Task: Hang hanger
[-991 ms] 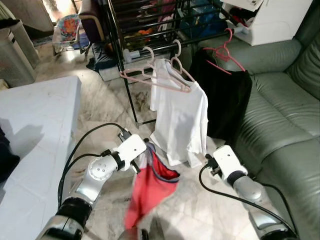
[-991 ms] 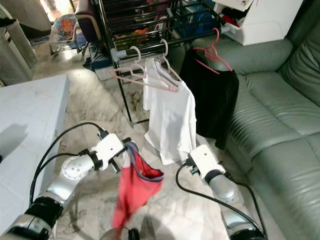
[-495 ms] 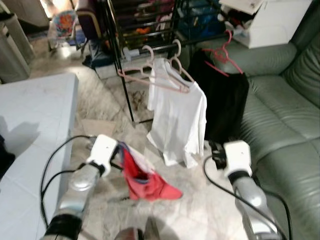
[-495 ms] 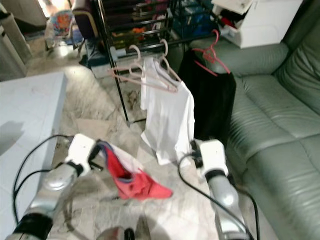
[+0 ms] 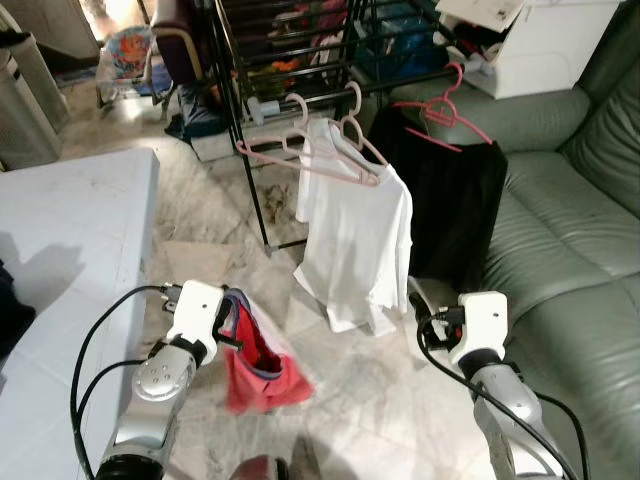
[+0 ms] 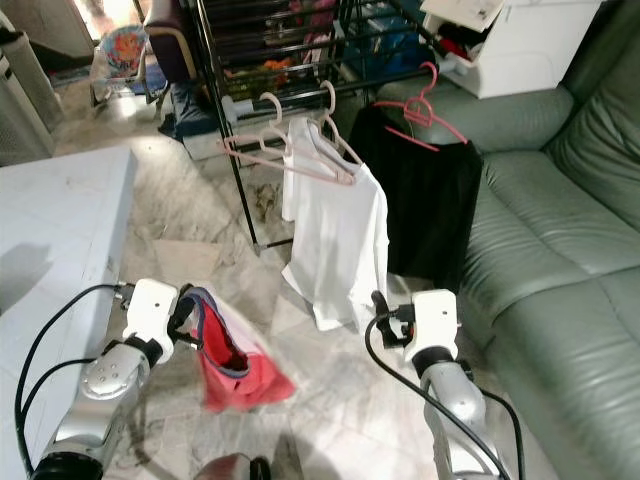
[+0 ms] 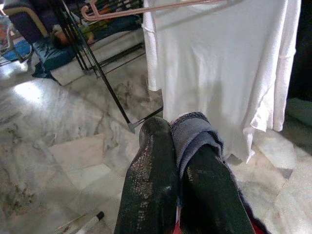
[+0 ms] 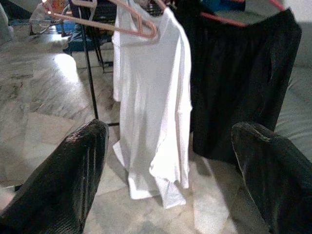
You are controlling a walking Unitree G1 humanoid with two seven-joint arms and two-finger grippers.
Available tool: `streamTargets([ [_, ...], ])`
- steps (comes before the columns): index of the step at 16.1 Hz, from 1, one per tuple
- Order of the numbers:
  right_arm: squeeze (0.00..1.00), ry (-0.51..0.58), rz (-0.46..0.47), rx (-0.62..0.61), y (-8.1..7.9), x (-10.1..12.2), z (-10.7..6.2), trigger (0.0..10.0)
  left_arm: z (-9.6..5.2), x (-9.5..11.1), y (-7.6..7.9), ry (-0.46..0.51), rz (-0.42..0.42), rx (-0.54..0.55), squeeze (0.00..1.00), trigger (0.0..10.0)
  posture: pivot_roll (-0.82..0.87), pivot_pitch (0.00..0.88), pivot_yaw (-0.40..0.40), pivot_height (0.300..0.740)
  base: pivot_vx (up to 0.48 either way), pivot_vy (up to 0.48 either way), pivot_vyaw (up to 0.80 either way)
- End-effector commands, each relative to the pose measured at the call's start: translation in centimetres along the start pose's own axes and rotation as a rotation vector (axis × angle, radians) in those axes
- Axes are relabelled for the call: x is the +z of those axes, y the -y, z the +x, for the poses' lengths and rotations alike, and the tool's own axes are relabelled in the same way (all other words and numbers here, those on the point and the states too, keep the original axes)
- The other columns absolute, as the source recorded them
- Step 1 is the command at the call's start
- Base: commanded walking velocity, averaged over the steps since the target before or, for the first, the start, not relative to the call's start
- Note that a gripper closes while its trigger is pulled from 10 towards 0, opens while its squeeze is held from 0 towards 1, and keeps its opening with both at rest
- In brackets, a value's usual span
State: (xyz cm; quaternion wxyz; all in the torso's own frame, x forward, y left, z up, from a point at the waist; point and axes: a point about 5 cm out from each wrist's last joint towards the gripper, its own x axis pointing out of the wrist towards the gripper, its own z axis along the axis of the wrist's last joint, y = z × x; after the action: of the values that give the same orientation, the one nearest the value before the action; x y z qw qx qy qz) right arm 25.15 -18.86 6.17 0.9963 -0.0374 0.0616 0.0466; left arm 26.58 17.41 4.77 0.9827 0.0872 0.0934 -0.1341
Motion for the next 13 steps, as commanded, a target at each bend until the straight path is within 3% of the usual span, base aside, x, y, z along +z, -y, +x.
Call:
streamTargets([
  [1,1.00,0.066,-0.006,-0.046,0.6,1.6,1.1,10.0,0.1,1.0,-0.5,0.041,-0.019,0.043,0.00,10.0,0.00,0.000,0.055,0.740,0.000,0.000,0.00],
  [2,1.00,0.088,0.013,-0.101,0.8,2.2,2.1,10.0,0.4,1.5,-0.3,0.059,-0.051,0.077,0.00,10.0,0.00,0.000,0.041,0.740,0.000,0.000,0.00],
  [6,1.00,0.127,-0.015,-0.073,-0.1,3.6,2.9,10.0,0.6,3.2,0.3,0.120,-0.046,0.093,0.00,10.0,0.00,0.000,0.005,0.740,0.000,0.000,0.00],
  [11,1.00,0.100,-0.026,-0.109,0.4,2.1,1.9,10.0,-1.2,2.2,-0.2,0.090,-0.050,0.094,0.00,10.0,0.02,0.000,0.019,0.740,0.000,0.000,0.00],
  [13,1.00,0.100,-0.025,-0.094,0.0,1.8,1.5,10.0,-1.2,2.3,0.1,0.100,-0.045,0.059,0.00,10.0,0.00,0.000,0.031,0.740,0.000,0.000,0.00],
])
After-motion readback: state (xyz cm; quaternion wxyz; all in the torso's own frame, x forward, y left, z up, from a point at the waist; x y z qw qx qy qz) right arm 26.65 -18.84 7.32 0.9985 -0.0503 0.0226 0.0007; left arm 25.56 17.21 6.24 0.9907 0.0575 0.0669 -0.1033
